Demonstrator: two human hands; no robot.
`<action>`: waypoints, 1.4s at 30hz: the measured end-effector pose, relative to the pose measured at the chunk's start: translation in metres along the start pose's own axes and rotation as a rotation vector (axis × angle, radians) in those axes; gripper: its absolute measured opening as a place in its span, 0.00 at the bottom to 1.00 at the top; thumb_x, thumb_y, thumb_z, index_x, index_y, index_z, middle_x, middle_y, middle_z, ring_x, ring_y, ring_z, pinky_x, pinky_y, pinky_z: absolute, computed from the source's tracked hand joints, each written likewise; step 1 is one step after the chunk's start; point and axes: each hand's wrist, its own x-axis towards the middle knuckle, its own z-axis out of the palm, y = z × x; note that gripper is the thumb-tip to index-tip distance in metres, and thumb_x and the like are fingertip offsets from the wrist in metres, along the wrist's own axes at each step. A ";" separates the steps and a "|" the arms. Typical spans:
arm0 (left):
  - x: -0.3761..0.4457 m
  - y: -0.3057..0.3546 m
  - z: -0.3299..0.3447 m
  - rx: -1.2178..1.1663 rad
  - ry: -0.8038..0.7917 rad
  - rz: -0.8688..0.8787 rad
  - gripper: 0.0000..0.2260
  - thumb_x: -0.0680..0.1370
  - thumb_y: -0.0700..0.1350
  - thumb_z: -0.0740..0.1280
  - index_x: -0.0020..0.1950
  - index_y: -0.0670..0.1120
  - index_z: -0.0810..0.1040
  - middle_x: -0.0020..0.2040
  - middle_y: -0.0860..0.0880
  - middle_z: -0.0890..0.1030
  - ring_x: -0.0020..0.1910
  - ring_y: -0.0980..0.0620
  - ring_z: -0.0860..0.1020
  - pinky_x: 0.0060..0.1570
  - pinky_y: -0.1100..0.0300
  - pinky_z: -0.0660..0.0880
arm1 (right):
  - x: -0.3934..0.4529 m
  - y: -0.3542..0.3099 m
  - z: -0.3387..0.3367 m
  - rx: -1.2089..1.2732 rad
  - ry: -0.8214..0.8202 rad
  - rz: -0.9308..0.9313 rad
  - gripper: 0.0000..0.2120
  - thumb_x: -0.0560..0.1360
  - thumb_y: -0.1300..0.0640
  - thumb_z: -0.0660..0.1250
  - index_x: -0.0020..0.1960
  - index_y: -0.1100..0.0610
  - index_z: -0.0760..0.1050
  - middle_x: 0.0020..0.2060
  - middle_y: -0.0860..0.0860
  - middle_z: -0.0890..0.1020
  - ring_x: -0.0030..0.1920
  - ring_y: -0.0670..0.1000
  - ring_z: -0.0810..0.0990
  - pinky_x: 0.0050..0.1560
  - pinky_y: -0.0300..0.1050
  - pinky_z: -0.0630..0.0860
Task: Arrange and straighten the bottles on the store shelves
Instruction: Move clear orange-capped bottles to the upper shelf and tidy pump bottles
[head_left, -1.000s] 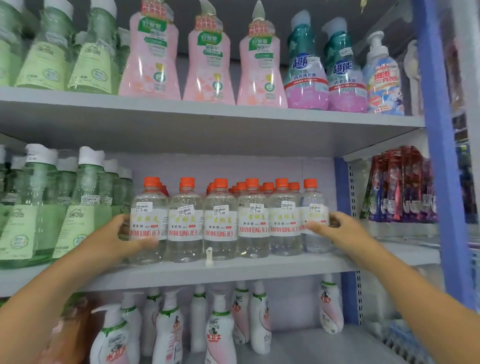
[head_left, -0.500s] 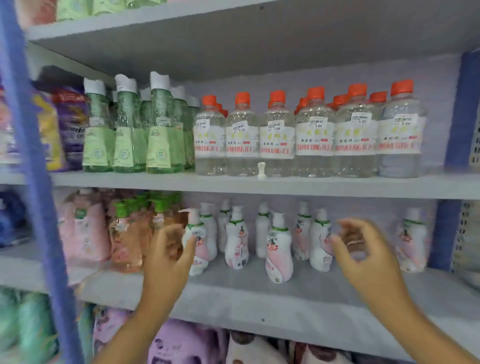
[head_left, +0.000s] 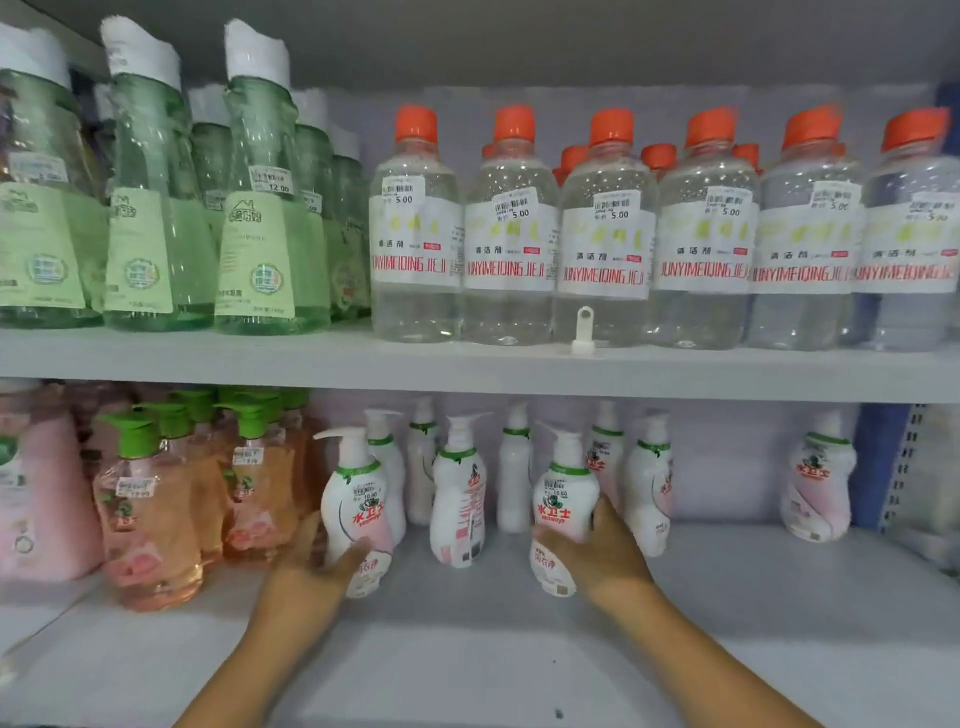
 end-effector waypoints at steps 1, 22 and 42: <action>0.001 -0.001 -0.001 0.005 -0.024 0.008 0.21 0.75 0.44 0.78 0.62 0.60 0.75 0.53 0.54 0.85 0.54 0.50 0.83 0.50 0.54 0.77 | -0.001 0.002 -0.004 0.014 -0.011 0.003 0.18 0.70 0.51 0.78 0.57 0.46 0.77 0.48 0.43 0.87 0.49 0.44 0.85 0.53 0.47 0.83; -0.111 0.163 0.404 -0.101 -0.654 0.166 0.16 0.74 0.44 0.79 0.54 0.56 0.74 0.51 0.55 0.83 0.45 0.63 0.80 0.37 0.68 0.77 | -0.044 0.121 -0.323 0.160 0.304 0.039 0.20 0.77 0.62 0.74 0.64 0.46 0.76 0.56 0.44 0.86 0.56 0.42 0.84 0.46 0.31 0.79; -0.119 0.183 0.498 -0.357 -0.938 0.162 0.16 0.82 0.46 0.69 0.70 0.55 0.77 0.61 0.59 0.85 0.60 0.61 0.82 0.52 0.71 0.77 | -0.031 0.171 -0.344 0.171 0.402 -0.003 0.27 0.72 0.61 0.78 0.64 0.42 0.74 0.63 0.45 0.80 0.61 0.43 0.80 0.65 0.47 0.77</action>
